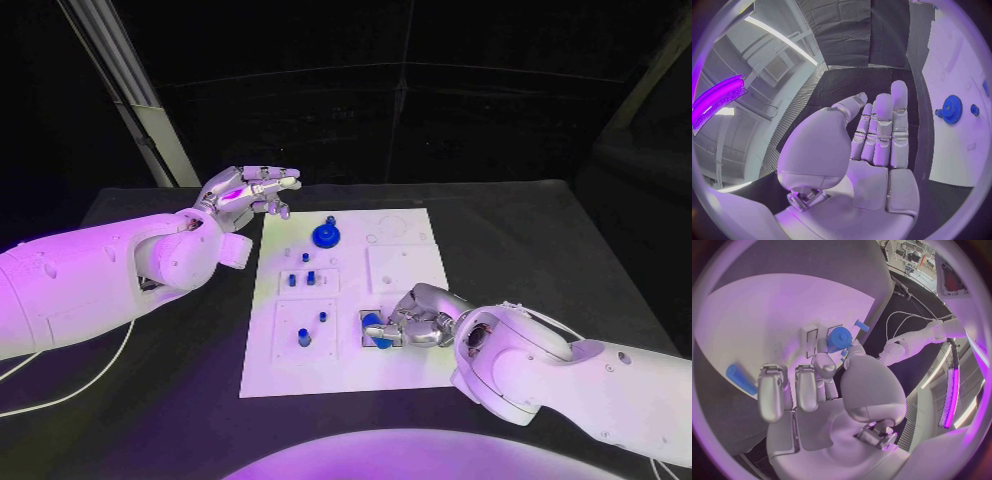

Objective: Assemble the parts on the task board

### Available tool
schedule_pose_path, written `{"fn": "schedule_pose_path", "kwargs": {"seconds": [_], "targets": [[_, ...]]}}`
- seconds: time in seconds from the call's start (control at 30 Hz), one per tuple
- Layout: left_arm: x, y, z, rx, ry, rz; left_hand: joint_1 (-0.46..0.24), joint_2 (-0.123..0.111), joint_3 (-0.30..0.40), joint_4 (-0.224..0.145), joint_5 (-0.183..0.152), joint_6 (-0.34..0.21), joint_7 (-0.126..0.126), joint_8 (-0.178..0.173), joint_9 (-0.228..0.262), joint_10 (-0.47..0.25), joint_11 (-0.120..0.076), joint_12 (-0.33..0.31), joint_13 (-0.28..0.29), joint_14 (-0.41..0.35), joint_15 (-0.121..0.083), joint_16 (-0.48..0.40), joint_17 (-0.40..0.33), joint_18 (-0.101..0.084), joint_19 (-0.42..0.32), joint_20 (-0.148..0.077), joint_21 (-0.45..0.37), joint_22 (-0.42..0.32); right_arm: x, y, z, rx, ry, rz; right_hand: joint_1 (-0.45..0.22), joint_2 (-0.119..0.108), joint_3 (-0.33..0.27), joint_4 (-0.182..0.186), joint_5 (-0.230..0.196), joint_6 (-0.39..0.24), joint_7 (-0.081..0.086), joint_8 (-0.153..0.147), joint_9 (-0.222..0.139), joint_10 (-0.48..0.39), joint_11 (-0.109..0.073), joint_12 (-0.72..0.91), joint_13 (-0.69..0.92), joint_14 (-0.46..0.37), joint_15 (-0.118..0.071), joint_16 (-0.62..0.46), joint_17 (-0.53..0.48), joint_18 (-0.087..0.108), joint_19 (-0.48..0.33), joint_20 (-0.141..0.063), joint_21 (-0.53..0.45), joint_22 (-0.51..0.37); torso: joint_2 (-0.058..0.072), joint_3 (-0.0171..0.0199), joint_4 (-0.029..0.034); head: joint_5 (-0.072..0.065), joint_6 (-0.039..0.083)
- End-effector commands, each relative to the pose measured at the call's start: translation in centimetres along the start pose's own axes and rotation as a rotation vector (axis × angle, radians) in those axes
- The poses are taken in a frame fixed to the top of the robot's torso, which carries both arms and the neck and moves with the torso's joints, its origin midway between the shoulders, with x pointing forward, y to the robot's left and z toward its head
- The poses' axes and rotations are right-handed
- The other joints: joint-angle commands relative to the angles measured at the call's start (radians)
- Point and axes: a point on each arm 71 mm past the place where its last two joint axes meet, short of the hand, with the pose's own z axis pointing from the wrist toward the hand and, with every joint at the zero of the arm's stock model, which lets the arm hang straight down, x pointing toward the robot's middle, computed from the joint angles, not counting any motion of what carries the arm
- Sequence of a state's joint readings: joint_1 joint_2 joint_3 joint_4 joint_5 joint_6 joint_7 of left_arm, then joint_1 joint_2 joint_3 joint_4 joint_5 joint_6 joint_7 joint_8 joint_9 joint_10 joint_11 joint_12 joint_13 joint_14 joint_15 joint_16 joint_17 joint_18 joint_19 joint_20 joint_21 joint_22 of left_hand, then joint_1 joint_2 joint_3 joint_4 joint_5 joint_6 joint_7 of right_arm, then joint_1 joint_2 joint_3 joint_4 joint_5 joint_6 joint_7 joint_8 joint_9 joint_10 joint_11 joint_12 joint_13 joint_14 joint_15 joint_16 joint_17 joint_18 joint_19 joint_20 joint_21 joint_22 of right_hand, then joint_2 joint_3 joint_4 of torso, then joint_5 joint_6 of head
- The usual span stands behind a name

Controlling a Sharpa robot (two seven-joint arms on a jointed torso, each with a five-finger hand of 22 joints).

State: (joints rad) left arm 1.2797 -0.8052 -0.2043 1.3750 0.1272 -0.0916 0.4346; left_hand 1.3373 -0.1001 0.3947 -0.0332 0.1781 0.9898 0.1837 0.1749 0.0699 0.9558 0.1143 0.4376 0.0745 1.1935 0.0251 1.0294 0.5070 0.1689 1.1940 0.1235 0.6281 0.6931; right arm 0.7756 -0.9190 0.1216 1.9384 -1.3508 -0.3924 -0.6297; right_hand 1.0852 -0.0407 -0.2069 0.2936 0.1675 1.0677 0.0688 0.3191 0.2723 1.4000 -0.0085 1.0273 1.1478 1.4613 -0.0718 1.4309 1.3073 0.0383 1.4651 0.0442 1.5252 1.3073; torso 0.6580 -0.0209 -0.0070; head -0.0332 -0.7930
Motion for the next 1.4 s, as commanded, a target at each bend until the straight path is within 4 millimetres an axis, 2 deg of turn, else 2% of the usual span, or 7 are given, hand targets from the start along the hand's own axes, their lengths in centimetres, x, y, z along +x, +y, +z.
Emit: {"fn": "schedule_pose_path", "kwargs": {"seconds": [0.03, 0.13, 0.27, 0.4, 0.63, 0.8, 1.4], "targets": [[0.16, -0.09, 0.03, 0.001, 0.014, -0.008, 0.000, 0.008, 0.002, -0.006, 0.002, -0.004, 0.003, 0.006, -0.001, -0.004, 0.001, 0.006, -0.001, -0.006, 0.001, -0.001, -0.001, 0.014, -0.005, 0.000, -0.006, -0.001, -0.18, 0.11, 0.05, -0.002, -0.024, -0.033, -0.055, -0.050, 0.001, 0.003, -0.087, -0.019, 0.005, -0.010, 0.004, -0.022, 0.005, -0.050, -0.032, 0.056, 0.003, -0.012, -0.011, -0.012, 0.036, -0.001, -0.012, 0.168, -0.001, 0.0000, 0.0000, 0.000, 0.000], [0.16, -0.09, 0.03, 0.001, 0.014, -0.008, 0.000, 0.008, 0.002, -0.006, 0.002, -0.004, 0.003, 0.006, -0.001, -0.004, 0.001, 0.006, -0.001, -0.006, 0.001, -0.001, -0.001, 0.014, -0.005, 0.000, -0.006, -0.001, -0.22, 0.19, 0.05, -0.007, -0.032, -0.039, -0.098, -0.108, 0.012, 0.005, -0.112, -0.038, 0.012, -0.019, 0.005, -0.039, 0.011, -0.088, -0.056, 0.052, 0.008, -0.023, -0.025, -0.008, 0.025, 0.003, -0.021, 0.153, -0.001, 0.0004, -0.0001, 0.001, -0.001], [0.13, -0.10, 0.02, 0.001, 0.013, -0.008, 0.000, 0.008, 0.002, -0.006, 0.002, -0.004, 0.003, 0.006, -0.001, -0.004, 0.001, 0.006, -0.001, -0.006, 0.001, -0.001, -0.001, 0.014, -0.005, 0.000, -0.006, -0.001, -0.28, 0.34, -0.03, -0.020, -0.042, -0.049, -0.104, -0.125, 0.018, 0.005, -0.112, -0.045, 0.015, -0.022, 0.006, -0.047, 0.014, -0.106, -0.068, 0.051, 0.010, -0.026, -0.028, -0.006, 0.021, 0.005, -0.026, 0.147, -0.001, 0.0006, -0.0007, 0.000, -0.002], [0.09, -0.10, -0.02, 0.000, 0.012, -0.008, 0.000, 0.008, 0.002, -0.006, 0.002, -0.004, 0.003, 0.006, -0.001, -0.004, 0.001, 0.006, -0.001, -0.006, 0.001, -0.001, -0.001, 0.014, -0.005, 0.000, -0.006, -0.001, -0.30, 0.52, -0.17, -0.037, -0.044, -0.058, -0.032, -0.073, 0.061, -0.002, -0.051, -0.046, 0.016, -0.021, 0.011, -0.047, 0.015, -0.109, -0.067, 0.052, 0.012, -0.029, -0.028, -0.006, 0.021, 0.009, -0.026, 0.148, 0.000, 0.0011, -0.0012, 0.001, -0.002], [0.01, -0.11, -0.05, 0.000, 0.011, -0.008, 0.000, 0.008, 0.002, -0.007, 0.002, -0.005, 0.003, 0.006, -0.001, -0.005, 0.001, 0.006, -0.001, -0.007, 0.001, -0.001, -0.001, 0.014, -0.005, 0.000, -0.006, -0.001, -0.29, 0.84, -0.34, -0.063, -0.048, -0.076, 0.108, -0.021, 0.086, -0.038, 0.057, -0.024, 0.006, -0.006, 0.028, -0.033, 0.006, -0.097, -0.053, 0.057, 0.005, -0.024, -0.014, -0.009, 0.029, 0.004, -0.021, 0.158, -0.001, 0.0010, -0.0008, -0.001, -0.004], [0.03, -0.10, -0.05, -0.001, 0.012, -0.008, 0.000, 0.008, 0.002, -0.007, 0.002, -0.005, 0.003, 0.006, -0.001, -0.005, 0.001, 0.006, -0.001, -0.007, 0.001, -0.001, -0.002, 0.014, -0.005, 0.000, -0.006, -0.001, -0.49, 0.65, -0.24, -0.048, -0.074, -0.092, 0.172, 0.034, 0.106, -0.059, 0.036, -0.004, -0.002, 0.013, 0.041, -0.022, -0.001, -0.083, -0.041, 0.059, -0.001, -0.019, -0.004, -0.011, 0.037, -0.002, -0.015, 0.167, -0.001, 0.0001, 0.0010, -0.004, -0.006], [-0.11, -0.06, -0.13, -0.009, 0.012, -0.009, 0.001, 0.008, 0.002, -0.008, 0.002, -0.006, 0.004, 0.006, -0.001, -0.006, 0.001, 0.007, -0.002, -0.008, 0.001, -0.001, -0.003, 0.014, -0.005, 0.000, -0.007, -0.002, -0.34, 0.04, -0.51, -0.044, -0.003, -0.128, 0.238, 0.000, 0.066, -0.111, 0.027, -0.011, -0.004, 0.026, 0.056, -0.017, -0.004, -0.084, -0.035, 0.059, -0.004, -0.019, 0.001, -0.012, 0.037, -0.007, -0.015, 0.168, -0.001, 0.0007, -0.0003, 0.002, -0.011]]}}
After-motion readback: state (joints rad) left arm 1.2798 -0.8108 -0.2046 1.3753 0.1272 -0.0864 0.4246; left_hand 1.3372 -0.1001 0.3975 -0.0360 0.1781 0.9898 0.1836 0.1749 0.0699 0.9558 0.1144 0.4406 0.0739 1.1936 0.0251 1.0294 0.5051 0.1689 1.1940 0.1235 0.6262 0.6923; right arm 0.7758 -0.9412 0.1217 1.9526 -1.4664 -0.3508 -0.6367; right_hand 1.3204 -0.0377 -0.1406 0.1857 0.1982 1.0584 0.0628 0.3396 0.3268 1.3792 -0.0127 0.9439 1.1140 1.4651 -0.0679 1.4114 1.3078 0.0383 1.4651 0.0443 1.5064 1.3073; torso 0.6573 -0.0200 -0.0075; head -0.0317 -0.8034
